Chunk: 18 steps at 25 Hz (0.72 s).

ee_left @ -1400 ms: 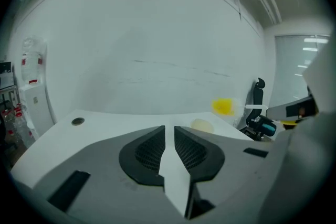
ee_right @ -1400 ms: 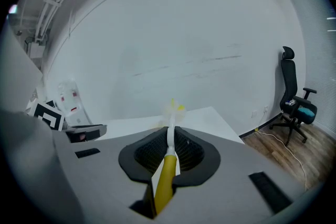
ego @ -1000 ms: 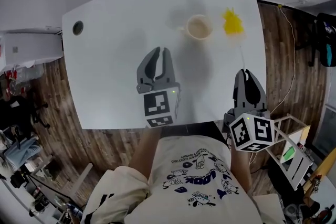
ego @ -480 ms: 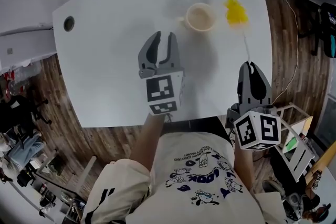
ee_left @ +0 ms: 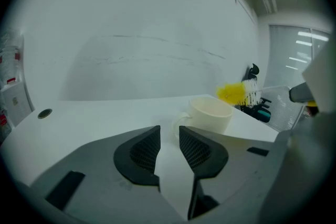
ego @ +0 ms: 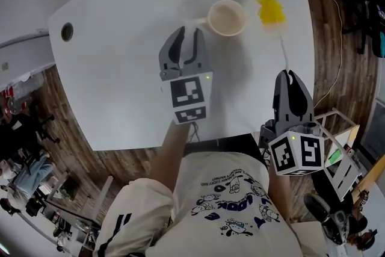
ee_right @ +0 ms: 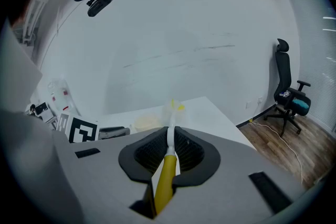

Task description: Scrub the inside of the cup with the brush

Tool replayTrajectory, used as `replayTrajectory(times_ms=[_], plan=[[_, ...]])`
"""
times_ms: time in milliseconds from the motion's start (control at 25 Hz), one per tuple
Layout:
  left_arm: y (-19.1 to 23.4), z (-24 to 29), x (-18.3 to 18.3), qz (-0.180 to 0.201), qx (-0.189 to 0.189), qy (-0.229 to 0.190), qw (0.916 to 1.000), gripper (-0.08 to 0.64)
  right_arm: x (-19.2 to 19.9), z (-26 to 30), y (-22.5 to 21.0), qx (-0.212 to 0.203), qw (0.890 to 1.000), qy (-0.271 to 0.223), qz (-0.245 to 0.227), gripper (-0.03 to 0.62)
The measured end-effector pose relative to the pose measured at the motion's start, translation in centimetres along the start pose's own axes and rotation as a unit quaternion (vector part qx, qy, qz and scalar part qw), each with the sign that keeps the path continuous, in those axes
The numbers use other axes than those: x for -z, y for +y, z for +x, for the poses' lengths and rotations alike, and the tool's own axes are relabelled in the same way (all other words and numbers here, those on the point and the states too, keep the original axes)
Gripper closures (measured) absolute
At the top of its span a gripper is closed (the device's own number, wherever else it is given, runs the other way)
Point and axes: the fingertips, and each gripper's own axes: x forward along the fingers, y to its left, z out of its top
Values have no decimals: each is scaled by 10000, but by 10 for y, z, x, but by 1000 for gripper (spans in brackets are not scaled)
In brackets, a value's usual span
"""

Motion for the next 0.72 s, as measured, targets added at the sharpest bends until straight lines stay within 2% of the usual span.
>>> replayTrajectory(times_ms=[280,480,720], plan=[[-2,13,2,114,-14,28,9999,460,1,8,-1,-3,10000,54,38,545],[-9,20,-3,366,34,-79,9993,460,1,13,-4,-18,10000,88,41,545],[-12,24,-9,587,-86,-239,9980,462,2,16,-5,-20,9999,133,50,545]])
